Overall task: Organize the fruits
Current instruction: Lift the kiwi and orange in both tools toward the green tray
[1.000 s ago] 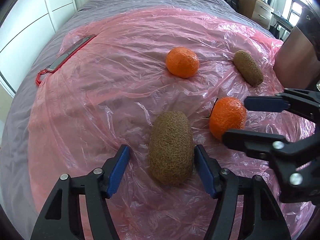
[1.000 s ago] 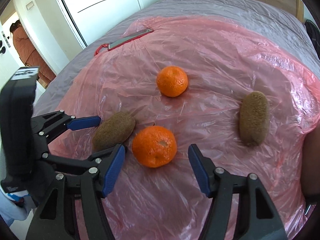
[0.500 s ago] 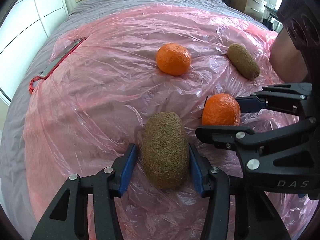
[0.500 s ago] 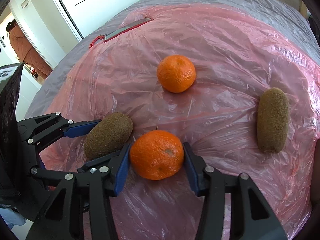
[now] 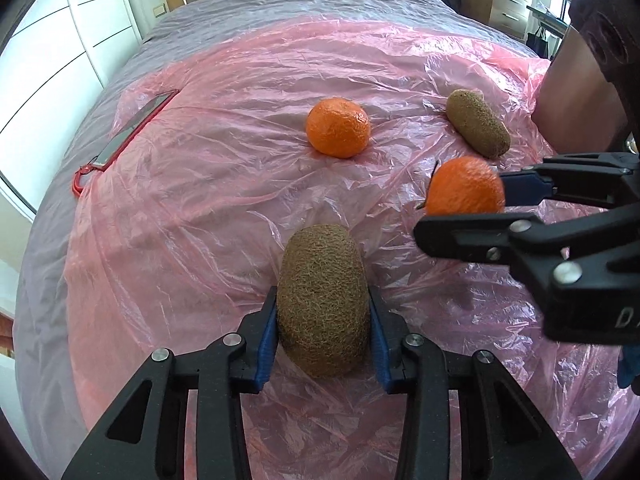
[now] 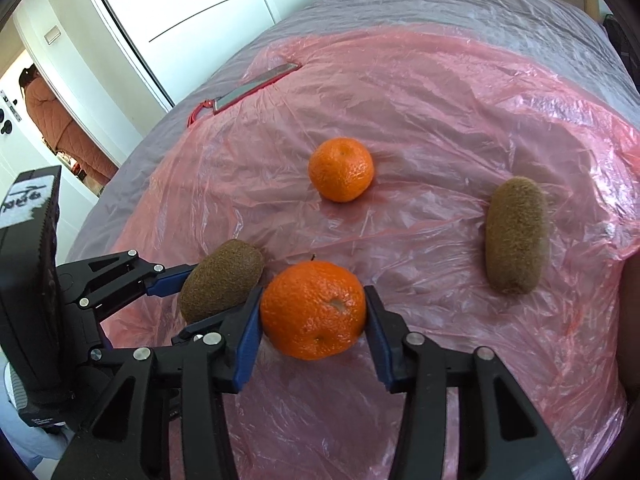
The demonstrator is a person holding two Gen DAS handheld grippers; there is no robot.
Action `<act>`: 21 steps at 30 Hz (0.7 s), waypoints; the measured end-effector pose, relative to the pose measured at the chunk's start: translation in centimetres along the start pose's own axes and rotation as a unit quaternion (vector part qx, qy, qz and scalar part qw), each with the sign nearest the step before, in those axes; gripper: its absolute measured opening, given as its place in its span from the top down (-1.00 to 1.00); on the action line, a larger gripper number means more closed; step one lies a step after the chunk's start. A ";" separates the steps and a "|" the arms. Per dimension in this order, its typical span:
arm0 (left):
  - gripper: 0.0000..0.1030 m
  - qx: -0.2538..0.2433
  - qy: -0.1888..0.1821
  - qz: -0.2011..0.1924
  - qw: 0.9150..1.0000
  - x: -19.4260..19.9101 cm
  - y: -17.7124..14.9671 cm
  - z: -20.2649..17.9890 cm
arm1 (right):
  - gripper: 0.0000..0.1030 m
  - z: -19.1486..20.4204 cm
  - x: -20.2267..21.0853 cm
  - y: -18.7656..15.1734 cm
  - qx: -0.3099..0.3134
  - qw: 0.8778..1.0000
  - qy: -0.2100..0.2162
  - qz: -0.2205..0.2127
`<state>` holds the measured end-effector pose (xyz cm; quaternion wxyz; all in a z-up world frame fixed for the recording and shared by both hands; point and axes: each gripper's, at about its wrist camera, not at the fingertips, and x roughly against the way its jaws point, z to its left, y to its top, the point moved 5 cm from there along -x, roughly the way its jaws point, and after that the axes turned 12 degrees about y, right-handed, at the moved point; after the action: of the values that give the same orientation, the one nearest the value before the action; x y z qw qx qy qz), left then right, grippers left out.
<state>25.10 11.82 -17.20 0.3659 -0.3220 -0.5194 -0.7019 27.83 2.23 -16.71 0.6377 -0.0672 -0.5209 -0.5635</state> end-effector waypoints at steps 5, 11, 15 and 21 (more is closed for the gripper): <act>0.33 0.014 -0.005 -0.004 1.000 1.3 -0.1 0.1 | -0.14 -0.2 2.2 -0.4 -0.001 1.000 -0.005 -0.013; 0.33 0.024 -0.007 -0.014 1.000 3.6 -0.3 0.0 | -0.14 0.3 4.8 -1.2 0.000 1.000 -0.008 -0.024; 0.33 0.035 -0.013 -0.019 0.999 5.3 -0.8 0.0 | -0.14 0.7 6.7 -2.8 0.003 1.000 -0.010 -0.025; 0.32 0.051 -0.026 -0.021 0.998 7.2 -1.7 -0.9 | -0.14 0.9 9.6 -5.6 -0.005 1.000 -0.013 -0.027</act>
<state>19.82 9.99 -12.27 0.3532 -0.3104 -0.5706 -0.6733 21.15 -5.40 -12.03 0.6152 -0.0636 -0.5277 -0.5822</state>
